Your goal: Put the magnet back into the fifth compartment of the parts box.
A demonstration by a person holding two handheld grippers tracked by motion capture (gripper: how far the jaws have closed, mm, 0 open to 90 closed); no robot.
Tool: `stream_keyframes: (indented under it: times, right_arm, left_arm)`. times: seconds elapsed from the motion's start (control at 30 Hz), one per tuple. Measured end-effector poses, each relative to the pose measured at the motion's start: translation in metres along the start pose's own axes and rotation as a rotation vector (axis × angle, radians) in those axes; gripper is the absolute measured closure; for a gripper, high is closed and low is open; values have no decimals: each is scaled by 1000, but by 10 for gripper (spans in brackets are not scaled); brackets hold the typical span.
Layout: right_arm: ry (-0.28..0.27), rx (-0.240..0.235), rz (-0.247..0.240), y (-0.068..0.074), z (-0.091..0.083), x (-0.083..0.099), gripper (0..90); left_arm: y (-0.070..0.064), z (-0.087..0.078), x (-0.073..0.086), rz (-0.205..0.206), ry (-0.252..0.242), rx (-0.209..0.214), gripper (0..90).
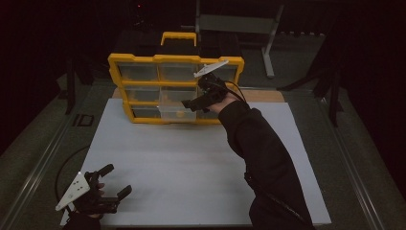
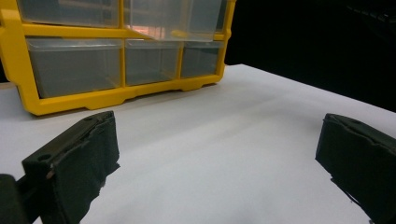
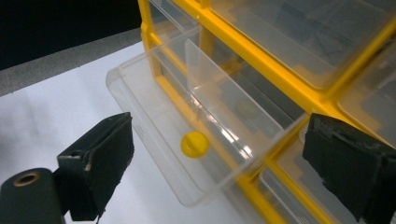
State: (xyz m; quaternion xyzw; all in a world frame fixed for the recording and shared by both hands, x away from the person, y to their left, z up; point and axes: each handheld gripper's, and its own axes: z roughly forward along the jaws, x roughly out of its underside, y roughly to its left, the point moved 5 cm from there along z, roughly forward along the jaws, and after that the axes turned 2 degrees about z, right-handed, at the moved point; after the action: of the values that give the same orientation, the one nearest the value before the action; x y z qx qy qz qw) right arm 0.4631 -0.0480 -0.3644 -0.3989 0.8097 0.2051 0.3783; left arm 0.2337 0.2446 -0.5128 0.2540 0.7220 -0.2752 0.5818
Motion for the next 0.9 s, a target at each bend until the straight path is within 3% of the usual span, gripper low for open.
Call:
stream_keyframes:
  times: [0.33,0.9]
  right_arm:
    - [-26,17,3,-5,-8,14,88]
    - [-10,18,17,-12,-15,45,88]
  left_arm:
    - [0,0,0,2,1,-1,0]
    - [0,1,1,-1,6,-2,0]
